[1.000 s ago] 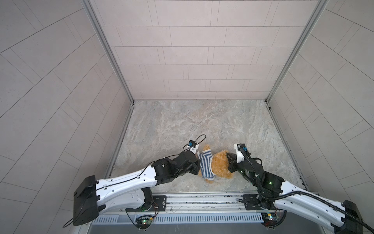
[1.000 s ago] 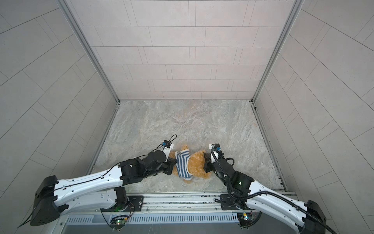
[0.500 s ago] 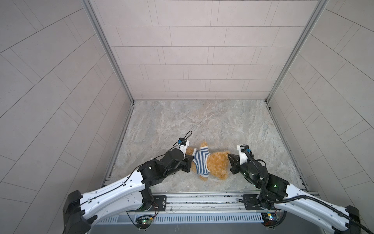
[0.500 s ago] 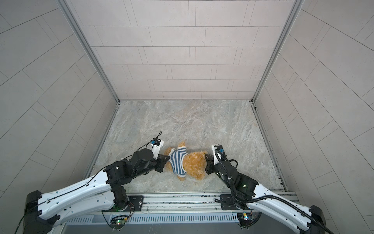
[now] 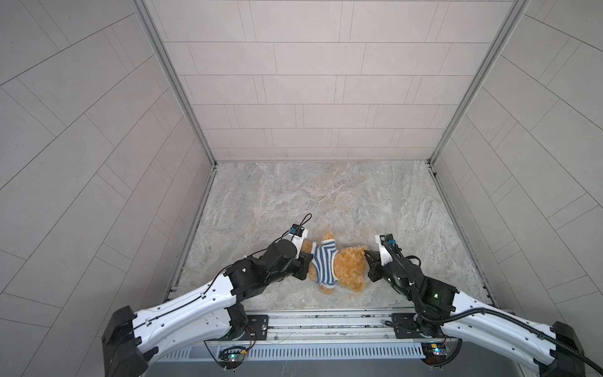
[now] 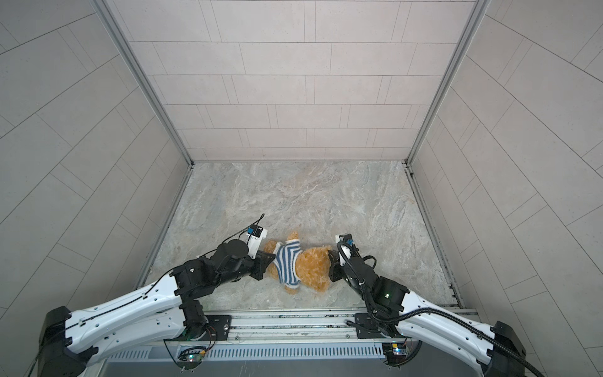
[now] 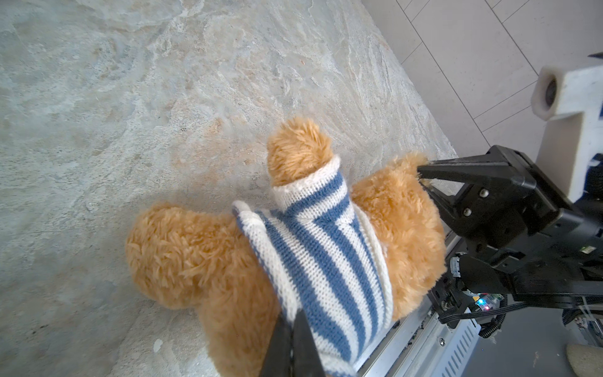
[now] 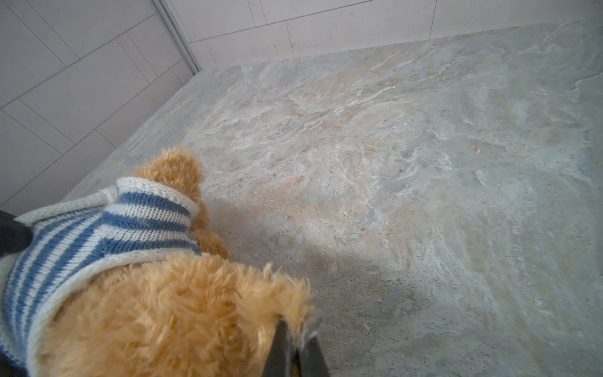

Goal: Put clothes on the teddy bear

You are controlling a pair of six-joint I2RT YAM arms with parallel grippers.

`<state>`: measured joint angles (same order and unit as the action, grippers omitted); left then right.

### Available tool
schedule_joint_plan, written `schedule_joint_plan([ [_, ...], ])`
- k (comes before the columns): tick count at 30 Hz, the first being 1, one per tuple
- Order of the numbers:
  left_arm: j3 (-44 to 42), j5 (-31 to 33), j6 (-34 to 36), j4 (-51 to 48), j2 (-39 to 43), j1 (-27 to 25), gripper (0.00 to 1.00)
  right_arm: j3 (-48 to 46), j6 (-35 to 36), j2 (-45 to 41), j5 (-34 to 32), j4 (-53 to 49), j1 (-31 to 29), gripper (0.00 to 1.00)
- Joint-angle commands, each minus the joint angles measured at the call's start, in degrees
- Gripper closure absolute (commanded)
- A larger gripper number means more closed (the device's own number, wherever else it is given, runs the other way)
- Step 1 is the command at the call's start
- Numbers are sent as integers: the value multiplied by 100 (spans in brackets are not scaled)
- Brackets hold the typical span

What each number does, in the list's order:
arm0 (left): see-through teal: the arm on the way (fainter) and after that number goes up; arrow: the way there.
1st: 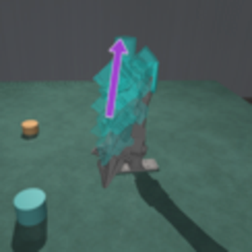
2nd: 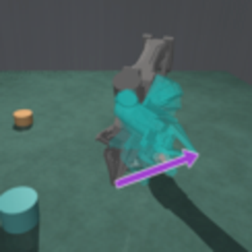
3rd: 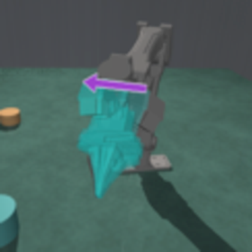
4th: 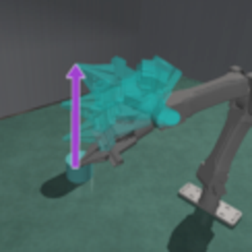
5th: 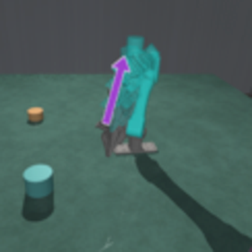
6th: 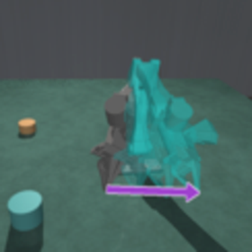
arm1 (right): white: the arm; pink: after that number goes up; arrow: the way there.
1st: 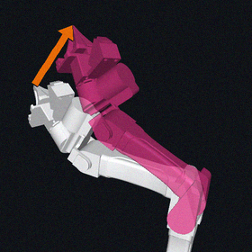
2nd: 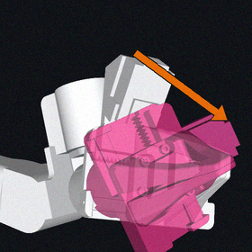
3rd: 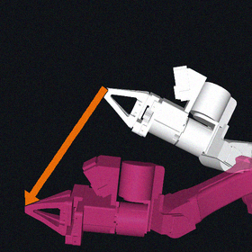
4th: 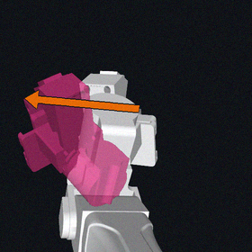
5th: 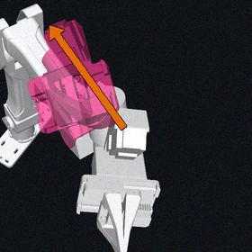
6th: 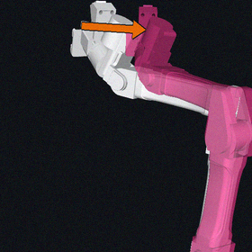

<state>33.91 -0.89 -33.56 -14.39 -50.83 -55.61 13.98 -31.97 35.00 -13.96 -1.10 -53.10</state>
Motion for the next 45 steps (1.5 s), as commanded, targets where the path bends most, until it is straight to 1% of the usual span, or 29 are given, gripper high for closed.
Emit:
schedule_joint_plan([
  [1, -46, 54, 22, 473, -310, 59, 100, 165, 173, 189, 251, 178, 41, 83],
  [3, -8, 41, 19, 656, -553, 105, 100, 204, 216, 260, 446, 158, 45, 72],
  [5, 27, -19, 44, 753, -784, 255, 100, 291, 268, 288, 495, -21, 43, 62],
  [9, -4, -192, 163, 927, -1079, 500, 100, 329, 259, 50, 571, -377, 37, 43],
  [11, 3, -257, 197, 970, -1177, 574, 100, 327, 252, -100, 647, -491, 21, 36],
  [13, 1, -297, 201, 1030, -1256, 611, 100, 349, 306, -130, 826, -509, -38, 31],
  [15, 4, -354, 186, 1093, -1321, 637, 100, 428, 389, 10, 964, -503, -173, 28],
  [19, 67, -394, 166, 1133, -1403, 644, 100, 719, 591, 742, 1038, -424, -533, 25],
  [23, 105, -438, 162, 1123, -1412, 668, 100, 870, 605, 1451, 1014, -239, -605, 25],
  [25, 105, -447, 163, 1102, -1403, 681, 100, 885, 587, 1632, 927, -193, -620, 26],
  [28, 65, -499, 155, 1113, -1388, 739, 100, 882, 646, 1746, 609, -229, -725, 26],
  [31, 70, -535, 148, 1123, -1411, 772, 100, 839, 670, 1966, 637, -125, -770, 26],
  [33, 74, -552, 131, 1140, -1421, 776, 100, 853, 682, 2124, 662, -75, -804, 29],
  [35, 73, -546, 138, 1140, -1397, 777, 100, 870, 707, 2229, 635, -33, -841, 37],
  [38, 68, -479, 162, 1073, -1319, 773, 100, 891, 751, 2266, 606, 5, -842, 53],
  [40, 73, -424, 194, 973, -1210, 774, 98, 918, 777, 2273, 587, -3, -842, 66],
  [41, 88, -384, 218, 879, -1150, 777, 92, 930, 778, 2268, 587, -17, -842, 72],
  [43, 89, -238, 303, 624, -889, 773, 75, 948, 775, 2257, 604, -35, -842, 84],
  [45, 42, -21, 420, 347, -552, 738, 64, 949, 754, 2221, 637, -4, -842, 96],
])
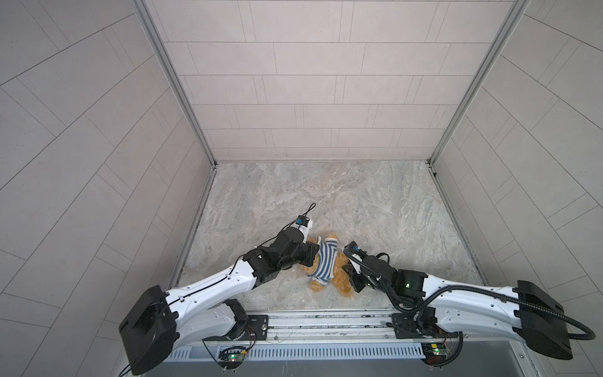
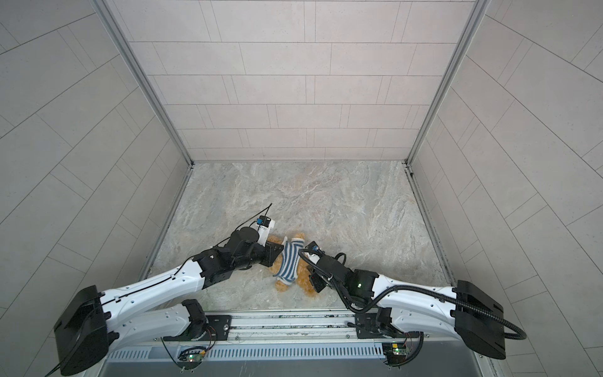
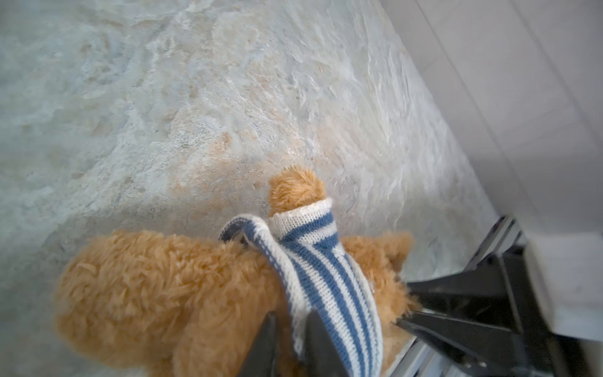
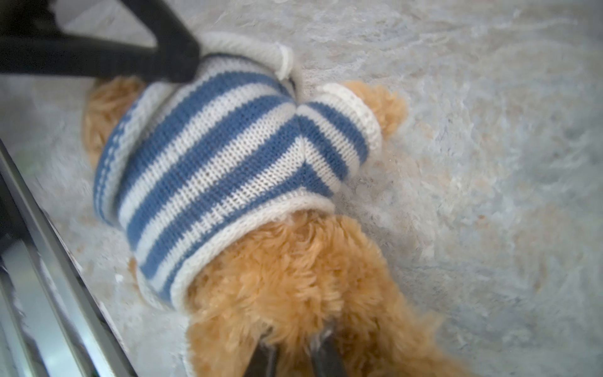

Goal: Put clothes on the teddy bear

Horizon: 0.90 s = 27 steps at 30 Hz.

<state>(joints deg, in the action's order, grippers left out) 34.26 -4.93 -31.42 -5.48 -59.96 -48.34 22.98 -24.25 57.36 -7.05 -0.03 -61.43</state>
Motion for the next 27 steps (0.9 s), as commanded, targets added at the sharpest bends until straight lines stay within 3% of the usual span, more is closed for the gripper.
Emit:
schedule_joint_plan([
  [1, -18, 527, 273, -734, 567, -24, 61, 57, -24, -29, -35, -87, -9, 100],
  [5, -52, 1036, 435, -1432, 1225, -399, 51, 107, -56, -15, -4, -68, -9, 100],
  [12, -138, 1236, 164, -1333, 1237, -1509, 56, 219, -89, -61, 75, -32, -27, 100],
  [19, 114, 1361, 122, -1002, 422, -1734, 64, 286, -123, -84, 139, -83, -62, 100],
  [27, 207, 1565, 118, -1072, 51, -1732, 72, 307, -106, -147, 145, -51, -83, 100],
])
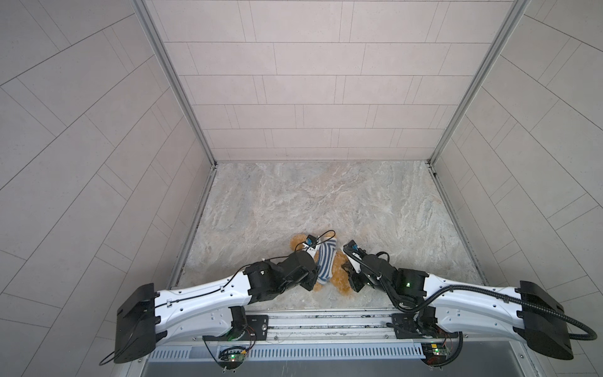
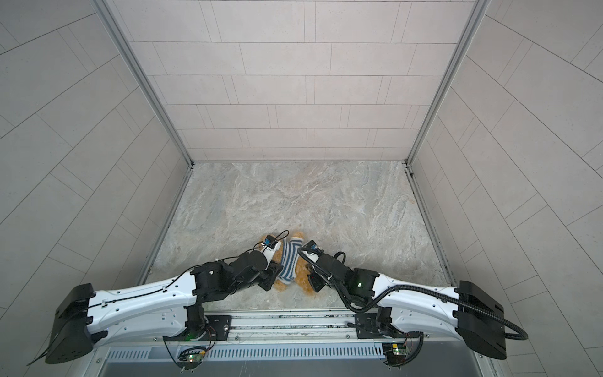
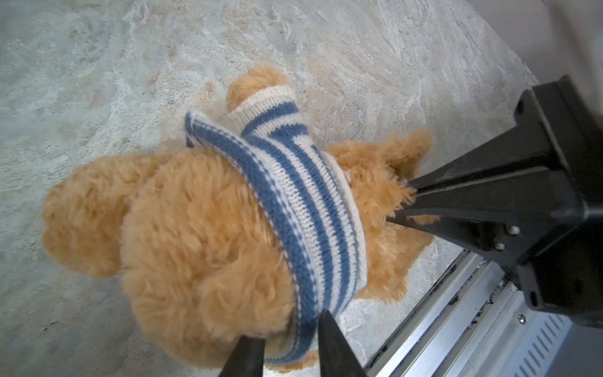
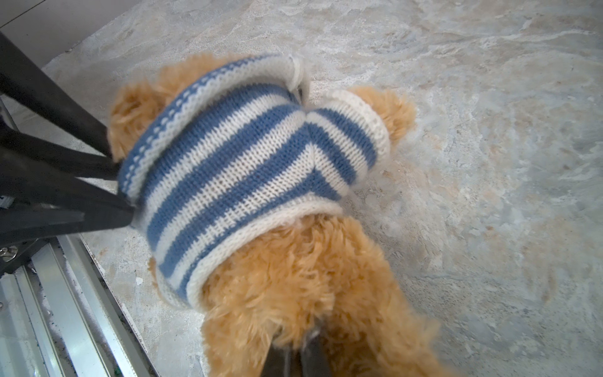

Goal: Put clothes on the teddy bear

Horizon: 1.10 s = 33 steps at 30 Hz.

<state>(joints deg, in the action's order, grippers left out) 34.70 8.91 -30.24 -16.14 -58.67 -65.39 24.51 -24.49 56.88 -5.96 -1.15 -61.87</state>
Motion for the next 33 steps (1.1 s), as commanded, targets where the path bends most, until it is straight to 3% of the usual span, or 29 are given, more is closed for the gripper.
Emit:
schedule_joint_plan([
  [1, 164, 181, 0, 21, -95, -27, 74, 156, -82, -92, 41, 66, -45, 100],
  [7, 177, 163, -11, 77, -180, -31, 89, 190, -82, -106, 58, 73, -62, 100],
  [14, -36, 112, -70, 27, 289, 5, 99, 201, -82, -207, -49, -101, -62, 100],
  [25, -621, -502, -190, -95, 1311, 721, 100, -79, 5, -900, -575, -734, 42, 100],
  [33, -672, -642, -127, -102, 1602, 784, 100, -61, 56, -948, -677, -896, 87, 100],
])
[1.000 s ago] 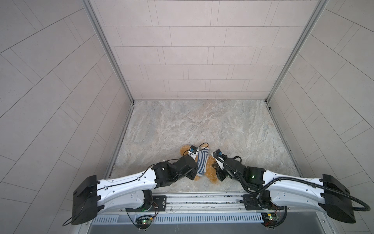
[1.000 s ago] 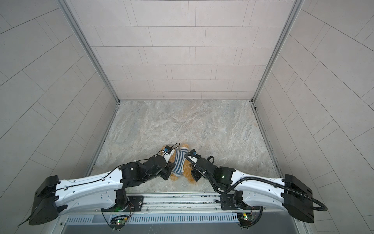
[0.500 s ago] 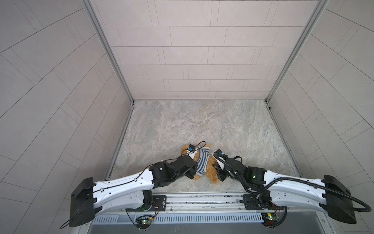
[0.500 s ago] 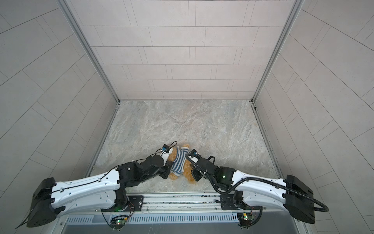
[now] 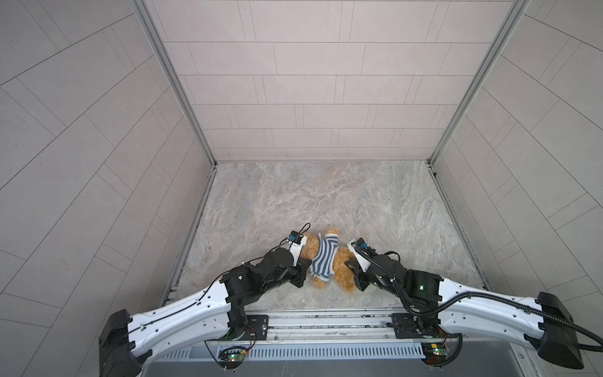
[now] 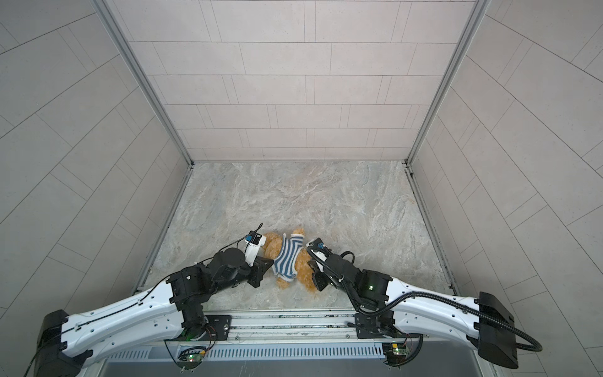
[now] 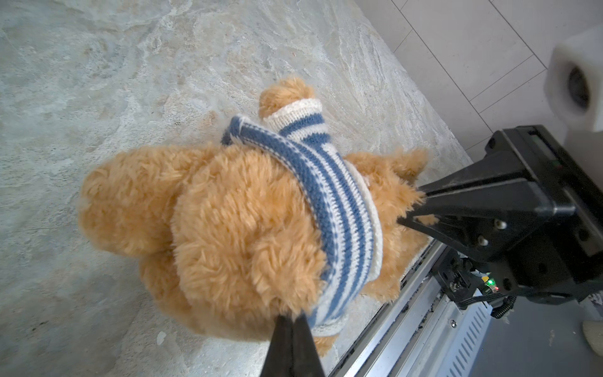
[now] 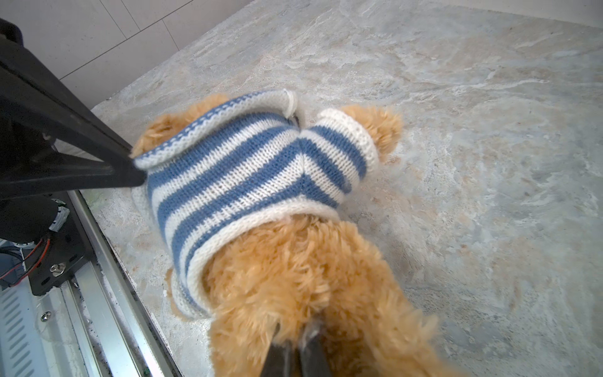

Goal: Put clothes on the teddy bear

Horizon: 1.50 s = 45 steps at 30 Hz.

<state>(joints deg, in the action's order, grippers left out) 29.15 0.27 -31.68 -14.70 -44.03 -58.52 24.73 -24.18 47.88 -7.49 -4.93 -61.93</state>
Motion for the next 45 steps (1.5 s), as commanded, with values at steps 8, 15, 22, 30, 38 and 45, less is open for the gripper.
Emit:
schedule_joint_plan([
  [8, -249, 418, 20, -194, 220, 98, 100, -17, 45, -59, -605, -621, 94, 100],
  [15, -272, 1031, -69, -379, 125, 98, 100, 25, 72, -113, -770, -755, 94, 100],
  [22, -463, 1054, -206, -98, 242, 173, 100, 143, 63, -61, -710, -736, 94, 100],
  [30, -498, 504, -158, 745, -402, 166, 97, 358, 143, 405, -394, -294, 32, 100],
  [38, -466, 578, -97, 767, -607, 13, 75, 270, 76, 561, -297, -1, 11, 100],
  [45, -394, 746, -142, 670, -710, -409, 69, 251, 99, 474, -315, -37, 6, 100],
])
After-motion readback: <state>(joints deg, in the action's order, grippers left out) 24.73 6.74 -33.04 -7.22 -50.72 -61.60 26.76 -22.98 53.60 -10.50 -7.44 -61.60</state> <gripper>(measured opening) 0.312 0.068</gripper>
